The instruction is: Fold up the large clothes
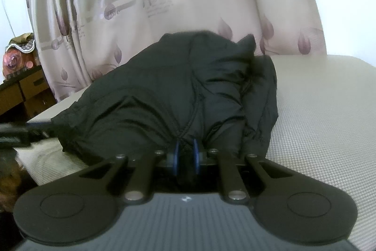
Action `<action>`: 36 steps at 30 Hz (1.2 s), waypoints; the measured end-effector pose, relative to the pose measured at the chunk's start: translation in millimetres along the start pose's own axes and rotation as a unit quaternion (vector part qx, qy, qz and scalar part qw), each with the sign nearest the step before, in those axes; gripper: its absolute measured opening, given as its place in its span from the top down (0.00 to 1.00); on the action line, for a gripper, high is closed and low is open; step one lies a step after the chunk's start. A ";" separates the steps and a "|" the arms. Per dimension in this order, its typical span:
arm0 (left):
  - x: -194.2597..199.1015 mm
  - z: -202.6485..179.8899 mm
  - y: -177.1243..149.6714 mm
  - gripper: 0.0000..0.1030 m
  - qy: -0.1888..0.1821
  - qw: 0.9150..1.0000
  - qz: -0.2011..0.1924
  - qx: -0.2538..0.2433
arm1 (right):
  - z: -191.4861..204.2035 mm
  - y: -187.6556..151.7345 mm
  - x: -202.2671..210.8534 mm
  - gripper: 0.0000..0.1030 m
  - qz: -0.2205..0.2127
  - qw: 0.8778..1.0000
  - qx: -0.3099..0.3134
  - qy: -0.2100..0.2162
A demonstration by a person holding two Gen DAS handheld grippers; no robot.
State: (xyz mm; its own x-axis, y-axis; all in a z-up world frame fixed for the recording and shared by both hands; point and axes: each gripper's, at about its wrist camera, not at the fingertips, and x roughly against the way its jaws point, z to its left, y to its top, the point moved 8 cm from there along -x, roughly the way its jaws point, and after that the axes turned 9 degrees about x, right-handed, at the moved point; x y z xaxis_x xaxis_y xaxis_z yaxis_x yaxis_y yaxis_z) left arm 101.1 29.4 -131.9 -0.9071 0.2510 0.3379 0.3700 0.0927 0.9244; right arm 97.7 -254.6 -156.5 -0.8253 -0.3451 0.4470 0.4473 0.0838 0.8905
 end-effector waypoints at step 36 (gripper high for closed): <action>-80.5 2.3 -25.5 0.00 -0.009 0.992 0.113 0.064 | -39.6 93.2 -89.1 0.88 0.085 0.990 0.110 -0.008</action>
State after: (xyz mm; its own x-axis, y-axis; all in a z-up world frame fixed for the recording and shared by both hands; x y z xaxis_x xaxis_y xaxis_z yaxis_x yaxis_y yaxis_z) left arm 165.2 9.1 -183.1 -0.7950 0.2971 0.5289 0.5864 0.1531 0.7954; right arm 226.6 -253.0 -116.7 -0.7508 -0.2941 0.5915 0.4958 0.3409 0.7988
